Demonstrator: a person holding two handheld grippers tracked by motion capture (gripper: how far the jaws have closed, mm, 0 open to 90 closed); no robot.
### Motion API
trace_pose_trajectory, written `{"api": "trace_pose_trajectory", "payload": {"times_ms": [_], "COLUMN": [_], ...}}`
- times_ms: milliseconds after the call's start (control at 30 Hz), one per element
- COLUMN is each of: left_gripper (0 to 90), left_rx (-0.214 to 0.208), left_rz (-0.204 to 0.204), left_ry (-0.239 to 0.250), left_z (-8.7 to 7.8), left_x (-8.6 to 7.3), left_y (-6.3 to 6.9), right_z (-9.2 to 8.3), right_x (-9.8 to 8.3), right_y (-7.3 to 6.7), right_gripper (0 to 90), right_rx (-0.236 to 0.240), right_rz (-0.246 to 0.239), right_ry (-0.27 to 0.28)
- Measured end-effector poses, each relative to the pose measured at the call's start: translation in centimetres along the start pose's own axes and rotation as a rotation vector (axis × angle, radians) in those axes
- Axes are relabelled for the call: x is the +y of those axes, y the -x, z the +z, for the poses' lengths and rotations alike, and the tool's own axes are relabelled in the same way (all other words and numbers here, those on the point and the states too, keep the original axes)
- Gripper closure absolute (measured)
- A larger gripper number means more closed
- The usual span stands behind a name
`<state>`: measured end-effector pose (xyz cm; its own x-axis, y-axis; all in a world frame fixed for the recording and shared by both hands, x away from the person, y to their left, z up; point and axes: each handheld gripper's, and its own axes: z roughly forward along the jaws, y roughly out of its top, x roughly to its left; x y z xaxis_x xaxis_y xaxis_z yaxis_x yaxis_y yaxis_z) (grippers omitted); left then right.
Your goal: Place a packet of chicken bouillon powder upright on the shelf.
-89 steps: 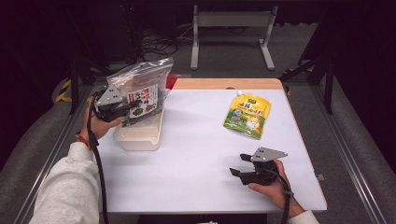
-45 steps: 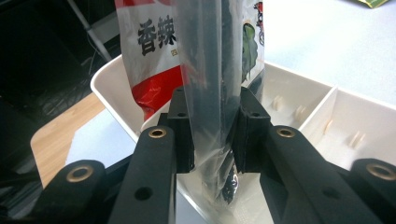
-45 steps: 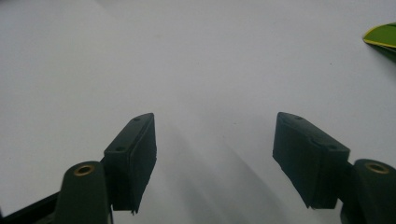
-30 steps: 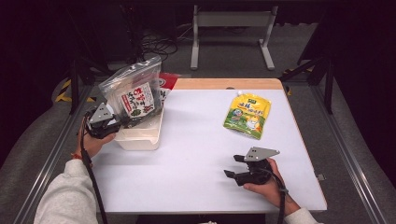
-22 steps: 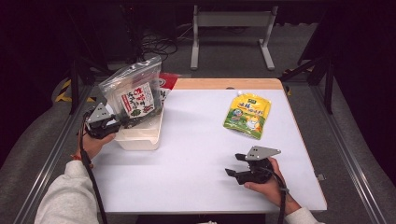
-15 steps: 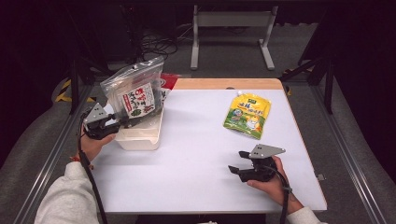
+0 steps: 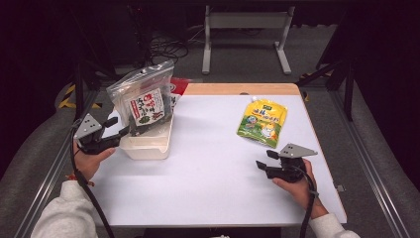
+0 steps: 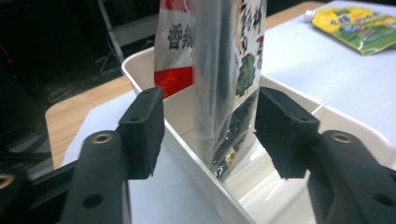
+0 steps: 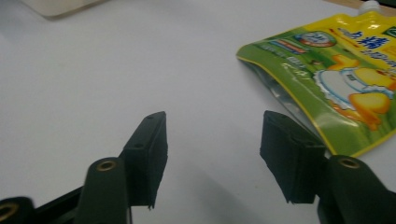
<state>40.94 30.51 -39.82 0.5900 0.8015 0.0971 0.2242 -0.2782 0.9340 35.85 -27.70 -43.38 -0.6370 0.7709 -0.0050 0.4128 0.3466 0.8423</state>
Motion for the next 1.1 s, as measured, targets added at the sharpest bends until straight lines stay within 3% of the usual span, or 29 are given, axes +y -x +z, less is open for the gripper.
{"api": "trace_pose_trajectory", "payload": {"times_ms": [200, 267, 400, 500, 667, 867, 1100], "left_gripper": [35.8, 34.1, 32.2, 30.3, 28.7, 27.0, 24.8], "left_rx": [0.003, 0.001, -0.013, -0.056, -0.139, -0.241, -0.315], "left_rz": [-0.007, 0.008, 0.026, 0.023, 0.050, 0.125, 0.168], "left_ry": [0.017, 0.000, -0.014, -0.044, -0.101, -0.182, -0.232], "left_z": [-2.0, -2.6, -3.7, -4.0, -3.4, -1.3, 0.1], "left_x": [-0.5, -0.9, -1.6, -2.5, -3.5, -3.9, -4.1], "left_y": [1.7, 2.6, 4.2, 5.5, 7.9, 10.9, 12.5], "right_z": [-0.1, 0.1, 1.1, 2.2, 3.9, 5.8, 6.6], "right_x": [0.3, 0.6, 1.0, 1.0, 1.0, 1.3, 1.7], "right_y": [2.1, 3.6, 5.6, 7.2, 8.7, 9.2, 9.8], "right_gripper": [55.8, 58.3, 49.3, 40.0, 31.8, 24.8, 16.9], "right_rx": [-0.067, -0.088, -0.156, -0.192, -0.195, -0.165, -0.141], "right_rz": [0.050, 0.105, 0.160, 0.220, 0.292, 0.312, 0.378], "right_ry": [0.022, 0.043, 0.041, 0.030, -0.016, -0.063, -0.090]}}
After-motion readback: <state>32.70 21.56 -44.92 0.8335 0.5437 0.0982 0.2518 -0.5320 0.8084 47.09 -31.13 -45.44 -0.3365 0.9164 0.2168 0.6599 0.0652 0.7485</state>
